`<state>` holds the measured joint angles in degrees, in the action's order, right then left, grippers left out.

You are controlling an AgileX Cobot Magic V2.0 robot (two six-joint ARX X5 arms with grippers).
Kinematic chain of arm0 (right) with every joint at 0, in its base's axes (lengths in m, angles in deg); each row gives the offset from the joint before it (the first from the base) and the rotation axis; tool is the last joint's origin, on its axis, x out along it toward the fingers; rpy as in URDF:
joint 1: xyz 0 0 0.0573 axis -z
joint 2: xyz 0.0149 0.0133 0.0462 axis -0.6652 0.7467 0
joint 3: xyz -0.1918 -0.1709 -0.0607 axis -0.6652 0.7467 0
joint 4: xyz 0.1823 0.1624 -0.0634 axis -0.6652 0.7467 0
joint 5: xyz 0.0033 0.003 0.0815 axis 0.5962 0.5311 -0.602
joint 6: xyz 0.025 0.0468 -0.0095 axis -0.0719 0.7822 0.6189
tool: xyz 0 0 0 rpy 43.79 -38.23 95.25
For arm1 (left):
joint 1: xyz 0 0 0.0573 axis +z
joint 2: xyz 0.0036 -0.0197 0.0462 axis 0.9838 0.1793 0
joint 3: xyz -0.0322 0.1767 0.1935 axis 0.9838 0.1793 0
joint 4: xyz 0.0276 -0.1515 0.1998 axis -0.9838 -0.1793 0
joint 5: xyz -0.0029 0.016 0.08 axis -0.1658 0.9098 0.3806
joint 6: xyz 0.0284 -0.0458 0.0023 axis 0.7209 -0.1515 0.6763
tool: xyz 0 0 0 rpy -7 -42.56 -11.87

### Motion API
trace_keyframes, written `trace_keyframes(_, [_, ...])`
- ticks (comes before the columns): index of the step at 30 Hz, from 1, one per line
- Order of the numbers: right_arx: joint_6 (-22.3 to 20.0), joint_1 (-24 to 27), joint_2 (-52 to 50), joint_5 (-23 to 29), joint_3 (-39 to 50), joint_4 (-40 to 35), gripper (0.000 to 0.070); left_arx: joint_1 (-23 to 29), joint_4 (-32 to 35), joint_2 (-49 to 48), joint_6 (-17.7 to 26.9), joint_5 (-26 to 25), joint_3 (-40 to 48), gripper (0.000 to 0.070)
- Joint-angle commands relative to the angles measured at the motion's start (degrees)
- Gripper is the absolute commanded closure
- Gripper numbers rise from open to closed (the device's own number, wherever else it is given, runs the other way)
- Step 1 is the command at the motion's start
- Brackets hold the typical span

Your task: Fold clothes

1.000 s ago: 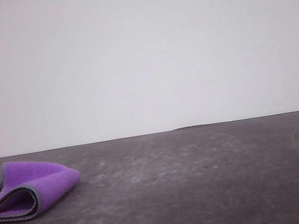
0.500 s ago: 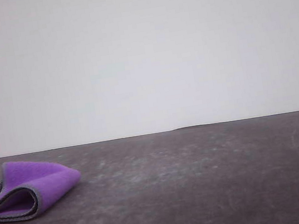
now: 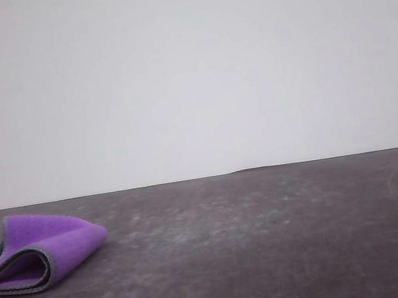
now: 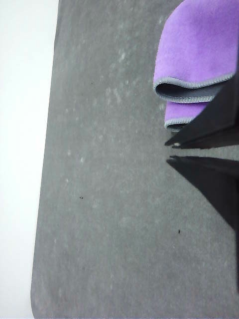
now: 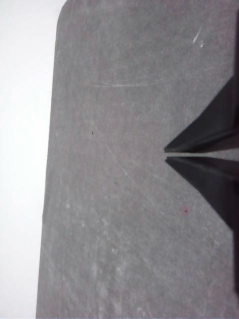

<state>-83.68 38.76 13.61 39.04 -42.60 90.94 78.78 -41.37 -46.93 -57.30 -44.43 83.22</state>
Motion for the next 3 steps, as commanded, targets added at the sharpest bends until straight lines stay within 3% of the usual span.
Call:
trace_keyframes(1, [0.63, 0.11, -0.11, 0.17, 0.28, -0.66, 0.0692, 0.07, -1.77, -0.02, -0.04, 0.15, 0.44, 0.0684])
trace_keyframes(3, [0.63, 0.11, -0.11, 0.17, 0.28, -0.66, 0.0692, 0.07, -1.77, -0.02, -0.04, 0.15, 0.44, 0.0684])
